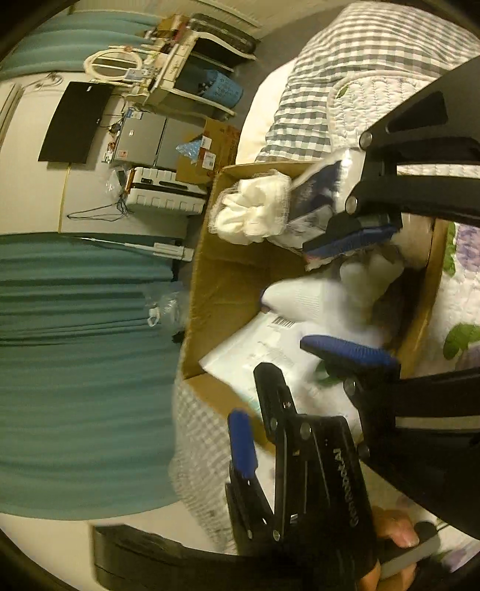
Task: Organize soft objects
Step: 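Carry socks and foam roll over the box and open both tools to drop them, then withdraw both tools from the box back toward the quilt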
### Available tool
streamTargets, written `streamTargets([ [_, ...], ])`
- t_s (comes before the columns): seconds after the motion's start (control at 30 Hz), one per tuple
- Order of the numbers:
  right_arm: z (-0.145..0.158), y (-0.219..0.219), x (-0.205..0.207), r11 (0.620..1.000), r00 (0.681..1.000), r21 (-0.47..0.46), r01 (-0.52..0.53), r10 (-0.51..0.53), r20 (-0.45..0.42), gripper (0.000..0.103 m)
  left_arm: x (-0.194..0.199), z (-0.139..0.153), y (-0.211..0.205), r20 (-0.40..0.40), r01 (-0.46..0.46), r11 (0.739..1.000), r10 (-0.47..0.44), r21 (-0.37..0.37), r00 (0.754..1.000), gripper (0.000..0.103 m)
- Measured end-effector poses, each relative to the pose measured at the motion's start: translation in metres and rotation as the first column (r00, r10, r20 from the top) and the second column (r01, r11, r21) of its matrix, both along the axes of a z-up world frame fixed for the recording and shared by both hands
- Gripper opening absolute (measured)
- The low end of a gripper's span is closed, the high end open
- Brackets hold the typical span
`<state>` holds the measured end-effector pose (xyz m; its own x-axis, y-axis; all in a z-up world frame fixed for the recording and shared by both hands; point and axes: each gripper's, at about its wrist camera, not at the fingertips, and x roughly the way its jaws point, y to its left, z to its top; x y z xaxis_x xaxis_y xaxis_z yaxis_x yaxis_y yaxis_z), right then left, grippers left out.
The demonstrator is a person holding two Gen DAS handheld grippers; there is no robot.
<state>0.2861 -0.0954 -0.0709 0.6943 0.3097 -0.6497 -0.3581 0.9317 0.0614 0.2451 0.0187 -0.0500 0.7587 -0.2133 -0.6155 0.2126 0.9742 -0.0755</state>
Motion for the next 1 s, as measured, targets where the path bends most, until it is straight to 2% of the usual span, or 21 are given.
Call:
streamTargets([
  [0.1, 0.019, -0.006, -0.014, 1.0, 0.998, 0.001, 0.028, -0.028, 0.062, 0.068, -0.015, 0.024, 0.011, 0.047, -0.011, 1.0, 0.012, -0.021, 0.999, 0.077],
  [0.27, 0.055, -0.017, -0.043, 0.998, 0.985, 0.014, 0.064, -0.066, 0.158, 0.075, -0.044, 0.059, 0.029, 0.12, -0.04, 0.997, 0.047, -0.059, 0.992, 0.078],
  [0.3, 0.063, -0.019, -0.049, 0.997, 0.982, 0.028, 0.069, -0.073, 0.173, 0.081, -0.05, 0.065, 0.033, 0.133, -0.042, 0.997, 0.051, -0.067, 0.99, 0.079],
  [0.33, 0.07, -0.021, -0.052, 0.997, 0.98, 0.037, 0.075, -0.08, 0.184, 0.085, -0.058, 0.071, 0.036, 0.143, -0.049, 0.996, 0.059, -0.074, 0.988, 0.087],
  [0.37, 0.078, -0.024, -0.06, 0.995, 0.975, 0.045, 0.086, -0.093, 0.202, 0.094, -0.063, 0.076, 0.038, 0.151, -0.06, 0.995, 0.071, -0.077, 0.986, 0.096],
  [0.4, 0.085, -0.025, -0.064, 0.995, 0.972, 0.05, 0.092, -0.101, 0.213, 0.097, -0.069, 0.082, 0.04, 0.169, -0.072, 0.994, 0.085, -0.084, 0.982, 0.098],
  [0.53, 0.109, -0.03, -0.092, 0.993, 0.962, 0.071, 0.092, -0.107, 0.25, 0.097, -0.094, 0.102, 0.045, 0.226, -0.071, 0.992, 0.093, -0.104, 0.97, 0.098],
  [0.6, 0.119, -0.031, -0.109, 0.994, 0.955, 0.068, 0.088, -0.104, 0.277, 0.103, -0.106, 0.11, 0.045, 0.249, -0.069, 0.992, 0.092, -0.101, 0.964, 0.098],
  [0.67, 0.128, -0.031, -0.127, 0.994, 0.944, 0.057, 0.093, -0.106, 0.312, 0.103, -0.118, 0.118, 0.046, 0.278, -0.07, 0.993, 0.094, -0.096, 0.956, 0.099],
  [0.87, 0.153, -0.031, -0.161, 0.99, 0.921, 0.019, 0.143, -0.14, 0.364, 0.103, -0.154, 0.125, 0.045, 0.348, -0.087, 0.995, 0.099, -0.051, 0.932, 0.099],
  [1.0, 0.168, -0.031, -0.187, 0.989, 0.901, 0.031, 0.148, -0.147, 0.408, 0.103, -0.173, 0.129, 0.049, 0.36, -0.087, 0.993, 0.111, -0.083, 0.926, 0.099],
])
